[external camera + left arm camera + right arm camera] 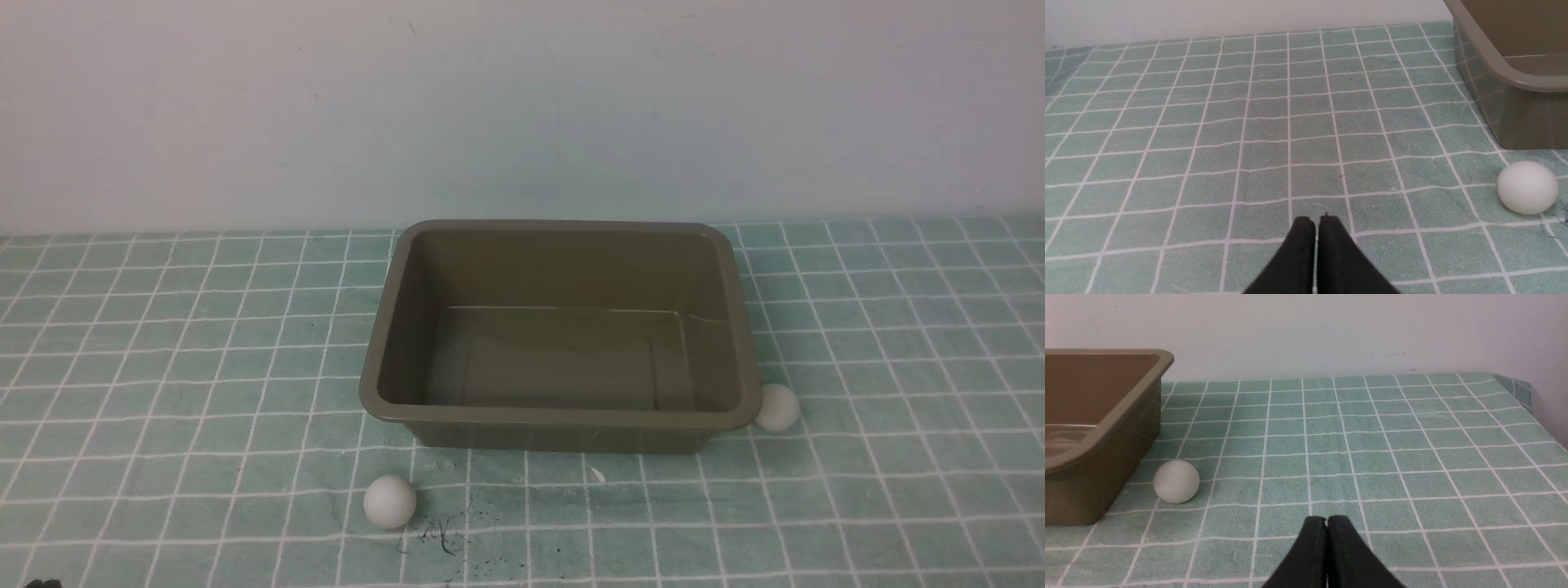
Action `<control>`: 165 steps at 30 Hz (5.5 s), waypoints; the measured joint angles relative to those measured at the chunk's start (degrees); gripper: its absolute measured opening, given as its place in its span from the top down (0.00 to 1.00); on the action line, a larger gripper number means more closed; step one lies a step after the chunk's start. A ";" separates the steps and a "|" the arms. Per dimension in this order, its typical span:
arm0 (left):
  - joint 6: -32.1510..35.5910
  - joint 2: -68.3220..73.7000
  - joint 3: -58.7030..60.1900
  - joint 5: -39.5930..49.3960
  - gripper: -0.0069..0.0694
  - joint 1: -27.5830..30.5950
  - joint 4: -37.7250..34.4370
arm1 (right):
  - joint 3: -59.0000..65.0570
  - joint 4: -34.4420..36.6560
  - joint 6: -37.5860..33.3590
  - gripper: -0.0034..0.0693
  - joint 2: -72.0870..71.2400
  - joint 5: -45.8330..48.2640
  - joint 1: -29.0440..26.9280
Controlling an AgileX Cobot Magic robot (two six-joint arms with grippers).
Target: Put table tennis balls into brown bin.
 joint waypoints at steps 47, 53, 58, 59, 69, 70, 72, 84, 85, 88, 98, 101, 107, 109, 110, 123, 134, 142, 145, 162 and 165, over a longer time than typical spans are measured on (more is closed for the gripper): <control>-9.37 34.37 -37.90 12.80 0.92 0.00 -13.30 | 0.12 0.82 0.30 0.97 0.00 -0.95 0.00; 0.57 60.27 -47.35 30.86 0.92 0.00 -16.25 | 0.45 10.68 5.94 0.97 0.00 -13.36 0.00; 9.59 77.90 -47.66 29.28 0.92 -3.06 -20.98 | 0.45 15.71 8.80 0.97 0.00 -23.24 0.00; 10.23 80.12 -47.66 27.86 0.92 -5.12 -20.99 | 0.45 15.71 8.25 0.97 0.00 -23.87 0.00; 13.03 85.64 -49.14 14.27 0.87 -17.86 -19.44 | -7.71 15.71 12.93 0.97 4.54 -11.36 1.61; 13.21 86.13 -49.25 13.46 0.84 -18.10 -19.51 | -10.79 15.71 12.39 0.97 6.40 -8.08 2.08; 13.57 87.76 -49.25 11.81 0.75 -18.22 -19.51 | -17.14 15.71 8.76 0.97 12.56 0.76 3.72; 16.56 97.51 -49.30 4.68 0.35 -18.26 -20.25 | -40.95 21.22 -8.41 0.97 44.86 24.63 7.41; 16.50 97.51 -49.30 4.68 0.40 -18.26 -20.63 | -41.83 21.42 -8.74 0.97 46.60 25.07 7.41; 16.50 97.51 -49.83 6.30 0.50 -18.20 -20.89 | -44.84 21.69 -9.27 0.97 52.52 26.79 7.41; 15.73 87.77 -57.79 24.47 0.50 -16.01 -19.95 | -54.98 24.72 -14.93 0.78 74.58 31.00 0.63; 15.63 85.43 -62.81 24.51 0.50 -18.12 -21.20 | -58.31 30.22 -20.80 0.61 83.10 29.52 1.15; 15.82 93.79 -74.79 24.90 0.50 -19.94 -22.44 | -64.09 34.23 -25.36 0.31 96.14 24.56 3.15; 15.81 100.05 -80.51 27.10 0.50 -19.94 -22.02 | -66.95 34.28 -25.48 0.22 101.65 23.96 4.15; 15.75 101.39 -82.05 28.14 0.50 -19.94 -21.83 | -67.80 34.29 -25.61 0.21 102.83 23.96 4.50; 5.87 106.82 -97.81 38.39 0.64 -18.21 -12.42 | -72.68 33.99 -27.06 0.48 114.06 24.78 6.97; 3.38 78.76 -77.98 36.31 0.92 -16.30 -9.66 | -76.25 38.96 -28.75 0.46 94.72 26.39 11.49; 3.38 66.75 -57.92 30.06 0.92 -16.36 -14.52 | -81.70 39.32 -32.84 0.25 97.75 22.70 18.36; 3.38 63.81 -54.69 29.52 0.92 -16.36 -14.64 | -84.64 35.41 -31.37 0.16 96.84 27.29 18.36; 3.38 57.52 -53.74 28.46 0.92 -16.36 -15.09 | -49.68 5.82 -2.79 0.97 28.29 20.76 18.51; 3.38 57.52 -53.74 27.61 0.92 -16.36 -15.09 | -38.73 1.19 4.06 0.97 13.56 13.46 18.51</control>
